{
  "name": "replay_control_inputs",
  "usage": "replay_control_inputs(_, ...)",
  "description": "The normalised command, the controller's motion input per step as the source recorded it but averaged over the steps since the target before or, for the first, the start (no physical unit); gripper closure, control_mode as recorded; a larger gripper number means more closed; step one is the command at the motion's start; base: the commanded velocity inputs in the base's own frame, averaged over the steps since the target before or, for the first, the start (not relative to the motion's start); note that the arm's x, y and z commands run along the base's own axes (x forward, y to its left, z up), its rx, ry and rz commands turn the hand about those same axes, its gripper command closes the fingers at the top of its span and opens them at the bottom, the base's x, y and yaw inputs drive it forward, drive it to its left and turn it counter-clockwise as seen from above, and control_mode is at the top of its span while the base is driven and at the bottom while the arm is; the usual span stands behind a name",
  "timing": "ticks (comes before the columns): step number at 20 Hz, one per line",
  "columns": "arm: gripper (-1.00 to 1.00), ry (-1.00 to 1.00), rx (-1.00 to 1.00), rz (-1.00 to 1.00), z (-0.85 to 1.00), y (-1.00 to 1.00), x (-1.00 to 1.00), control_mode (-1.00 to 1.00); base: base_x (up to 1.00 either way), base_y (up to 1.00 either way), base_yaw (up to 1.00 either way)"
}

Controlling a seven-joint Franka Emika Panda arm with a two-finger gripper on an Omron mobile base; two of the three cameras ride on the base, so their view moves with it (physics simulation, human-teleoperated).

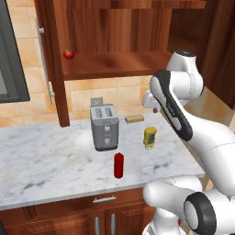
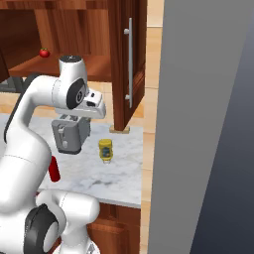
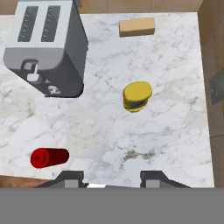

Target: Pick the mustard and ketchup from the counter and place them in the cabinet.

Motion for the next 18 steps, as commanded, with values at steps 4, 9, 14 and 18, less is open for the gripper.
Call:
replay_control_inputs(4, -1.0, 0.0, 0.02, 0.0, -0.06, 0.0, -0.12, -1.0, 0.0, 0.0, 0.0)
replay_control_inputs(9, -1.0, 0.0, 0.0, 0.01, -0.25, 0.03, -0.37, -1.0, 0.0, 0.0, 0.0)
replay_control_inputs(14, -1.0, 0.0, 0.0, 0.04, -0.42, 0.06, -0.44, -1.0, 0.0, 0.0, 0.0)
replay_control_inputs(18, -1.0, 0.0, 0.0, 0.04, -0.53, 0.15, -0.35, -1.0, 0.0, 0.0, 0.0)
